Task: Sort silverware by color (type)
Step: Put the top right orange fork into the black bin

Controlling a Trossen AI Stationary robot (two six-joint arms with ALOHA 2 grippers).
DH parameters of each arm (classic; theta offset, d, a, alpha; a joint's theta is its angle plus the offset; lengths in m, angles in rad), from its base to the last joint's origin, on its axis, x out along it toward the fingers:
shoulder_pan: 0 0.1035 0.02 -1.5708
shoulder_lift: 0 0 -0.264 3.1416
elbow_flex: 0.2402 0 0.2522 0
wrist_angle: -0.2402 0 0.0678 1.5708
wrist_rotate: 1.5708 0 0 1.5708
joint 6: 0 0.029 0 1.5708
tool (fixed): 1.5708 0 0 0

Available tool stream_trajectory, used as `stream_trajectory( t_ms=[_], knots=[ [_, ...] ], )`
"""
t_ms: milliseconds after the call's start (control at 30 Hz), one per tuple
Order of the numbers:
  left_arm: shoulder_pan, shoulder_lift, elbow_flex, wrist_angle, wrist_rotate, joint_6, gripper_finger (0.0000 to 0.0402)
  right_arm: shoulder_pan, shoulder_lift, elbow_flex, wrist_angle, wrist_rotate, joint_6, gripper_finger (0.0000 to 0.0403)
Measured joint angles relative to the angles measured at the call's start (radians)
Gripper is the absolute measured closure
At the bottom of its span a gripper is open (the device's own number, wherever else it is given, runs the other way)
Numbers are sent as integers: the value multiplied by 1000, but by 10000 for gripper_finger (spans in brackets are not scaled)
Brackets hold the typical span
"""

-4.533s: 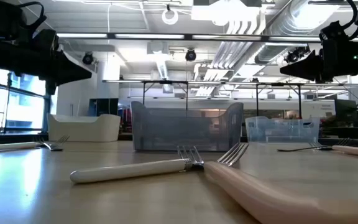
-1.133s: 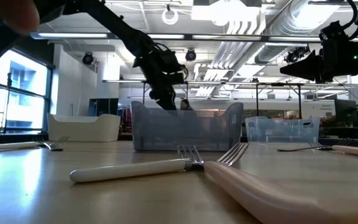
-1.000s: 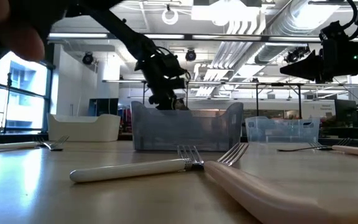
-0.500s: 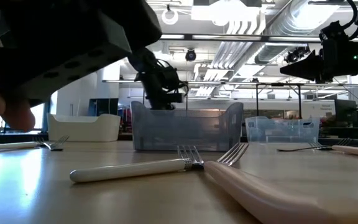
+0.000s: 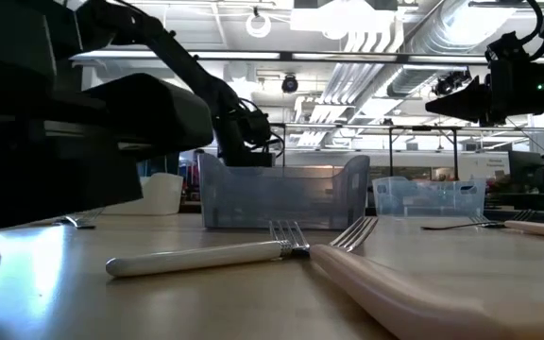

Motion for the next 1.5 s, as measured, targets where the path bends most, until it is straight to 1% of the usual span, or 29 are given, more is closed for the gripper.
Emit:
stream_trajectory(
  t_ms=[100, 167, 500, 600, 700, 833, 933, 1000, 1100, 1233, 1400, 1500],
  knots=[
    [1, -2, 0, -15, -4, -1, 247, 0, 0, 0, 0, 0, 0, 403],
    [3, -3, -1, -29, -5, -4, 257, 0, 0, 0, 0, 0, 0, 403],
    [31, -14, -3, -214, -25, -41, 356, 0, 0, 0, 0, 0, 0, 403],
    [32, -31, -5, -239, -31, -46, 376, 0, 0, 0, 0, 0, 0, 403],
    [31, -54, -11, -262, -37, -74, 386, 0, 0, 0, 0, 0, 0, 403],
    [25, -88, -10, -252, -29, -159, 380, 0, 0, 0, 0, 0, 0, 403],
    [18, -92, -8, -245, -18, -203, 363, 0, 0, 0, 0, 0, 0, 403],
    [15, -92, -9, -244, 24, -213, 345, 0, 0, 0, 0, 0, 0, 403],
    [6, -92, -9, -216, 69, -210, 313, 0, 0, 0, 0, 0, 0, 403],
    [-8, -92, -7, -164, 75, -167, 280, 0, 0, 0, 0, 0, 0, 403],
    [-23, -57, -7, -194, 66, -110, 272, 0, 0, 0, 0, 0, 0, 403],
    [-27, -35, -7, -190, 29, -102, 276, 0, 0, 0, 0, 0, 0, 403]
  ],
)
